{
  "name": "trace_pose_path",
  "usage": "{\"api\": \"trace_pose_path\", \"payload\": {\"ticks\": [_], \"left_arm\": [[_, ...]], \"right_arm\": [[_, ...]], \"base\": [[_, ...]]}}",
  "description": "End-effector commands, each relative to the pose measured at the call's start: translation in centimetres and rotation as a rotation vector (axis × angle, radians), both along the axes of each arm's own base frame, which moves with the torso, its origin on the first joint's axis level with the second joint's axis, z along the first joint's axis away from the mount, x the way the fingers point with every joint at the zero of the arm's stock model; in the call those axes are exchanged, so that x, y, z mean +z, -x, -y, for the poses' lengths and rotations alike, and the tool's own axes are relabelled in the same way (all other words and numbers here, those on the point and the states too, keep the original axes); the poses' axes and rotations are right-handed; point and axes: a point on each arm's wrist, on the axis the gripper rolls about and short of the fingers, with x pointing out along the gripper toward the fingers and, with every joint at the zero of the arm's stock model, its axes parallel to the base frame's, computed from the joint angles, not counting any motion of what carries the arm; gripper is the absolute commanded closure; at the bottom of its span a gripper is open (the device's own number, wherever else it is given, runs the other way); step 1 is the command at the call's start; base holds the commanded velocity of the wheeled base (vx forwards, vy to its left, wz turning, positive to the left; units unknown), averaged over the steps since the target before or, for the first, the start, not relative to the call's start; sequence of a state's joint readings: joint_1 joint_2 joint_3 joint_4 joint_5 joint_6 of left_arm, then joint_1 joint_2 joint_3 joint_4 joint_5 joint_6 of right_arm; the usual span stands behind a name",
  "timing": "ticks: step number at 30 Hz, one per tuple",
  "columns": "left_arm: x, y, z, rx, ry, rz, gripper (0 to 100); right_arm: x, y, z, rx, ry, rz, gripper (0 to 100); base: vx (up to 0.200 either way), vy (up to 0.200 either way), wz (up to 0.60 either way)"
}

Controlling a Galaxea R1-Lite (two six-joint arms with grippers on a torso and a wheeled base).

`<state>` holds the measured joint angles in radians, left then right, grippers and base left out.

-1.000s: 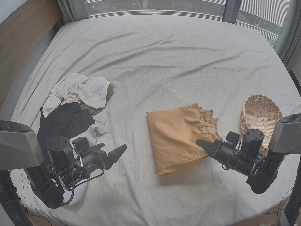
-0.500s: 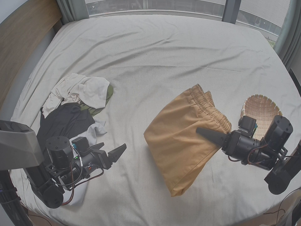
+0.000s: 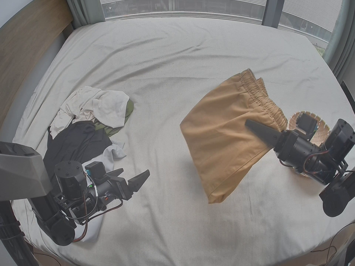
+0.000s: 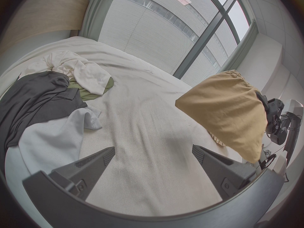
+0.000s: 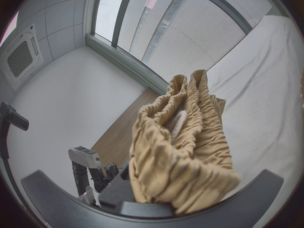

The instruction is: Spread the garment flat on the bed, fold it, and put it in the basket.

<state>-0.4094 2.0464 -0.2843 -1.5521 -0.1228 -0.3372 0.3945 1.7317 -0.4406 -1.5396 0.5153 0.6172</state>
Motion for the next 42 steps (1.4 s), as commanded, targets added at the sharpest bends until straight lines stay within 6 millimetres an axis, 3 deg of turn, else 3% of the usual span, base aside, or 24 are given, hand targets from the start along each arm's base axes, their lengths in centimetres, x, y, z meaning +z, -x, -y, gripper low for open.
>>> {"api": "trace_pose_path", "payload": {"ticks": [1,14,28,35,42], "left_arm": [[0.0,0.0,0.1,-0.002,0.001,0.001,0],[-0.1,-0.2,0.1,-0.002,0.001,0.001,0],[-0.2,-0.1,0.1,-0.003,-0.002,-0.006,0],[-0.3,0.0,0.1,-0.003,-0.004,-0.014,0],[-0.1,0.3,0.3,-0.012,-0.002,-0.008,0]], "right_arm": [[1.0,0.3,1.1,-0.035,-0.012,0.038,100],[1.4,-1.4,6.5,-0.310,0.169,0.199,100],[2.5,0.1,14.4,-0.703,0.256,0.216,100],[0.9,0.9,16.5,-0.796,0.307,0.142,100],[0.0,0.3,18.8,-0.870,0.320,0.098,100]], "base": [[0.000,0.000,0.00],[0.000,0.000,0.00],[0.000,0.000,0.00],[0.000,0.000,0.00],[0.000,0.000,0.00]]}}
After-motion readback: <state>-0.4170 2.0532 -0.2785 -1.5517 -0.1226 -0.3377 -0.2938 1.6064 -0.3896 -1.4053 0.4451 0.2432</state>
